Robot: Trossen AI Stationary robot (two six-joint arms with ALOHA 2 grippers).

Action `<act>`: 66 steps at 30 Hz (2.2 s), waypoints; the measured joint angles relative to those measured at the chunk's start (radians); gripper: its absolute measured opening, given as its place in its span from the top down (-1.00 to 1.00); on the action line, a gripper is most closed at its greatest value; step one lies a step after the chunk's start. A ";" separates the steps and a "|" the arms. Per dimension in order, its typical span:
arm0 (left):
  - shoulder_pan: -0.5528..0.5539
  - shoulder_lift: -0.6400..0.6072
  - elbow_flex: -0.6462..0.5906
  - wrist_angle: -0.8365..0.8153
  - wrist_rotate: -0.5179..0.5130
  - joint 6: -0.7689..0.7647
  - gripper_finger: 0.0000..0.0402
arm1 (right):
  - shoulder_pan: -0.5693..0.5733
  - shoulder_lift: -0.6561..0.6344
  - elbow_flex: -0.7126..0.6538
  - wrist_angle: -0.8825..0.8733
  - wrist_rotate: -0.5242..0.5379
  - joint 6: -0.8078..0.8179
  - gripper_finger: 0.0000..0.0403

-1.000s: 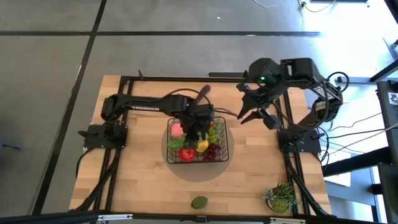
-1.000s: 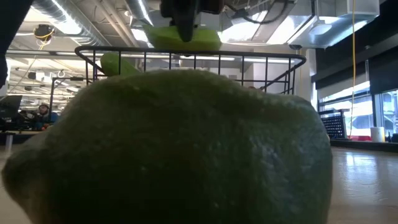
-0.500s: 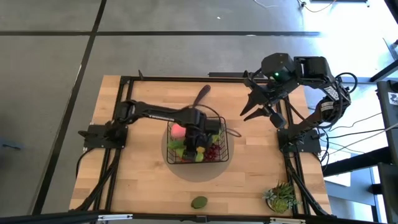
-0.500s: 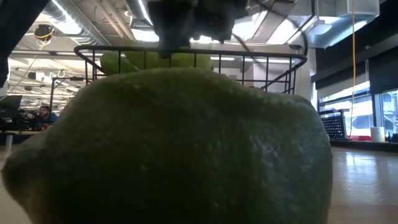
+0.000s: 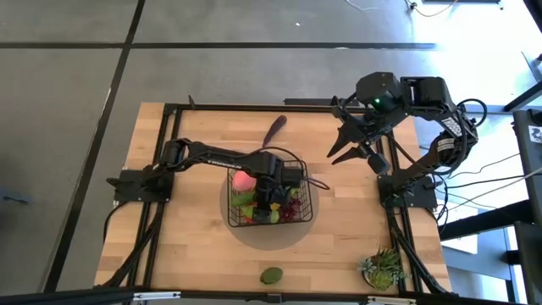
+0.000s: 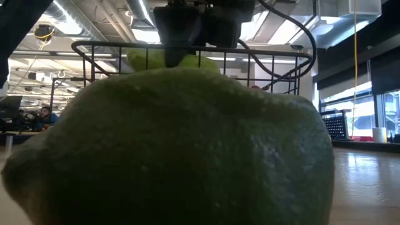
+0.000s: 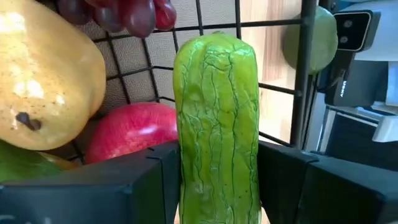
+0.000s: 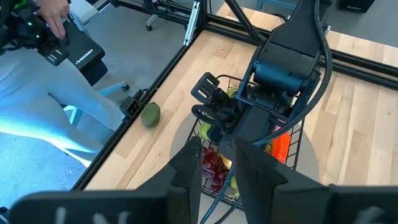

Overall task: Build produce basket
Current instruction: Put the green cucumber into the black wire basket

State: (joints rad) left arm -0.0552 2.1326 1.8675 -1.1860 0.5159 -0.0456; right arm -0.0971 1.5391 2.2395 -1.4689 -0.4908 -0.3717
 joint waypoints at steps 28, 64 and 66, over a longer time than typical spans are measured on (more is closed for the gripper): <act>-0.005 0.000 0.000 0.046 -0.043 0.055 0.23 | 0.000 0.000 0.000 -0.001 0.001 -0.003 0.59; -0.015 -0.002 0.000 0.020 -0.053 -0.023 0.18 | 0.005 0.002 -0.002 -0.013 0.244 0.102 0.59; -0.014 -0.002 0.000 0.020 -0.055 -0.028 0.18 | 0.005 0.002 -0.002 -0.013 0.244 0.102 0.59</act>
State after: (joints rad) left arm -0.0692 2.1311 1.8675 -1.1662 0.4605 -0.0738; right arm -0.0925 1.5406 2.2379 -1.4815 -0.2467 -0.2695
